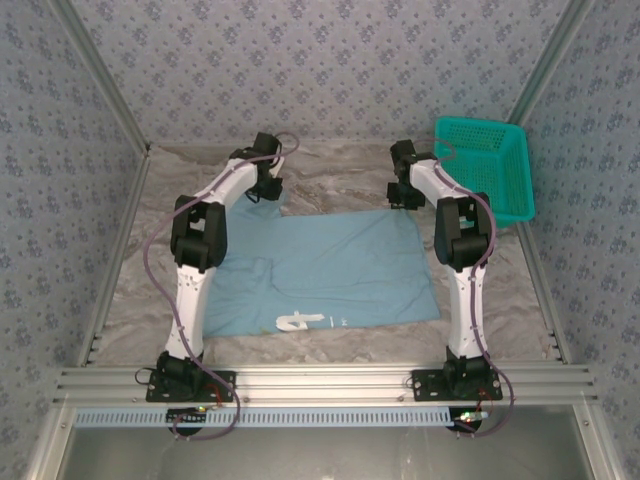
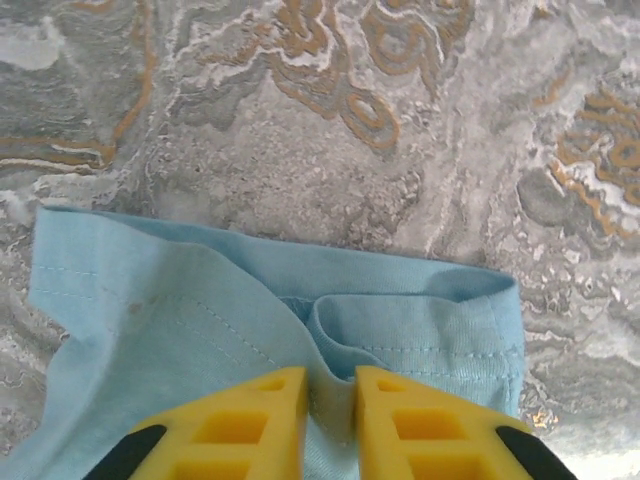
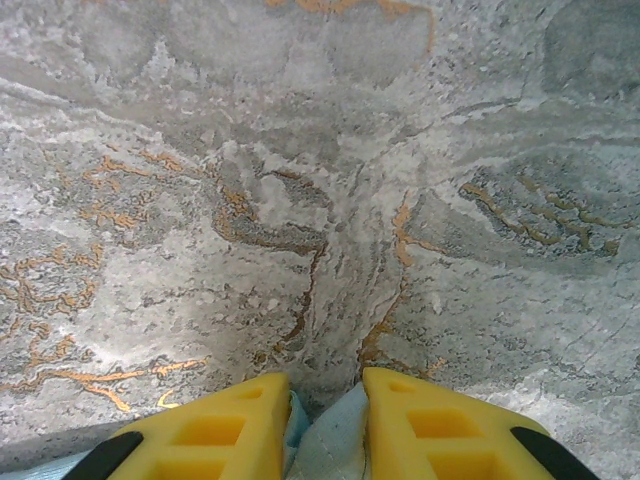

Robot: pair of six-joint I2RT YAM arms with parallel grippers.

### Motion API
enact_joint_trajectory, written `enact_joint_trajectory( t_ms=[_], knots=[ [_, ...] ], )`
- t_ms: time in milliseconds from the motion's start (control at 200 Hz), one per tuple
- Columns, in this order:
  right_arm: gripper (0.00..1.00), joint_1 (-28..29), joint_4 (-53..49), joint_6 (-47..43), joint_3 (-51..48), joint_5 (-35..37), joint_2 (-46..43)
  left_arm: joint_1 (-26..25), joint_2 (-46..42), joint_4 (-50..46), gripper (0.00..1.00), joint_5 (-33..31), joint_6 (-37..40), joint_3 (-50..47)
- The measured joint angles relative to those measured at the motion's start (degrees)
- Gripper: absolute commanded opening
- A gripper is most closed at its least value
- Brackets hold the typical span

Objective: Fold the inside-out t-shirt

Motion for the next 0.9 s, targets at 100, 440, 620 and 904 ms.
enact_joint_trajectory(
  t_ms=[100,440,620,904],
  knots=[
    [0.27,0.0,0.0,0.0,0.0,0.0,0.0,0.0,0.0,-0.4,0.08,0.2,0.2,0.2],
    [0.27,-0.1,0.0,-0.2,0.0,0.0,0.0,0.9,0.2,-1.1,0.0,1.1,0.0,1.6],
    [0.26,-0.2,0.0,-0.2,0.0,0.0,0.0,3.7,-0.8,-1.0,0.0,2.0,-0.7,1.6],
    [0.26,-0.2,0.0,-0.2,0.0,0.0,0.0,8.5,-3.1,0.0,0.27,6.7,-3.3,2.3]
  ],
)
